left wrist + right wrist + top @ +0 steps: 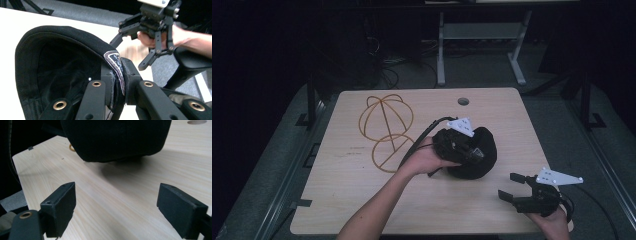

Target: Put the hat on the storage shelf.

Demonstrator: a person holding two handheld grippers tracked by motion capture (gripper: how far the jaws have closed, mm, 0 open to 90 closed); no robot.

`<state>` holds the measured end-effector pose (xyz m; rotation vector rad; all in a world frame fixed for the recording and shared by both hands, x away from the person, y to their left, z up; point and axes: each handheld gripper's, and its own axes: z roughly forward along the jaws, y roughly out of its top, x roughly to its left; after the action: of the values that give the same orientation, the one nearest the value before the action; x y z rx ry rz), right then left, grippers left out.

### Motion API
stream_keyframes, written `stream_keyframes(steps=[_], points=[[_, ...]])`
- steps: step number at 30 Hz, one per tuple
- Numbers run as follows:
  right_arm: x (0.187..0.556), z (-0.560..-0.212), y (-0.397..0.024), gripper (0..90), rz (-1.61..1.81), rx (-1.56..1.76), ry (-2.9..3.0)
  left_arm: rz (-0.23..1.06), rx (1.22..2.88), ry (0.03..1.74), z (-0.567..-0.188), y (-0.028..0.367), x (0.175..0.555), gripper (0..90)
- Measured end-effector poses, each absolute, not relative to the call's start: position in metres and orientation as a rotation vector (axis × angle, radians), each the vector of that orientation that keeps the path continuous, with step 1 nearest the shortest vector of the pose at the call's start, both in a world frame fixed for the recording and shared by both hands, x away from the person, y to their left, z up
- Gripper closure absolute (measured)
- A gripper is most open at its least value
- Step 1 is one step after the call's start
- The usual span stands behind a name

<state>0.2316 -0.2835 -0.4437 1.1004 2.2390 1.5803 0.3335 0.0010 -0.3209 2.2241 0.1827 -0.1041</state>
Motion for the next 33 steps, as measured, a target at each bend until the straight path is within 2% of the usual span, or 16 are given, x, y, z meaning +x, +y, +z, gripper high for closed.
stream_keyframes(steps=[10,19,28,31,33], points=[[0.244,-0.423,-0.273,15.9,1.615,1.038,2.173,-0.15,2.183,0.152,-0.312,0.006,0.328,81.7],[0.248,-0.422,-0.266,17.4,1.603,0.991,2.163,-0.228,2.15,0.053,-0.306,-0.001,0.315,81.7],[0.243,-0.421,-0.266,29.7,1.606,0.904,2.159,-0.258,2.173,-0.048,-0.303,-0.012,0.305,81.7],[0.24,-0.421,-0.268,37.1,1.624,0.876,2.155,-0.265,2.173,-0.056,-0.302,-0.013,0.303,81.8],[0.24,-0.42,-0.269,45.5,1.636,0.863,2.156,-0.263,2.175,-0.063,-0.301,-0.013,0.303,81.7]])
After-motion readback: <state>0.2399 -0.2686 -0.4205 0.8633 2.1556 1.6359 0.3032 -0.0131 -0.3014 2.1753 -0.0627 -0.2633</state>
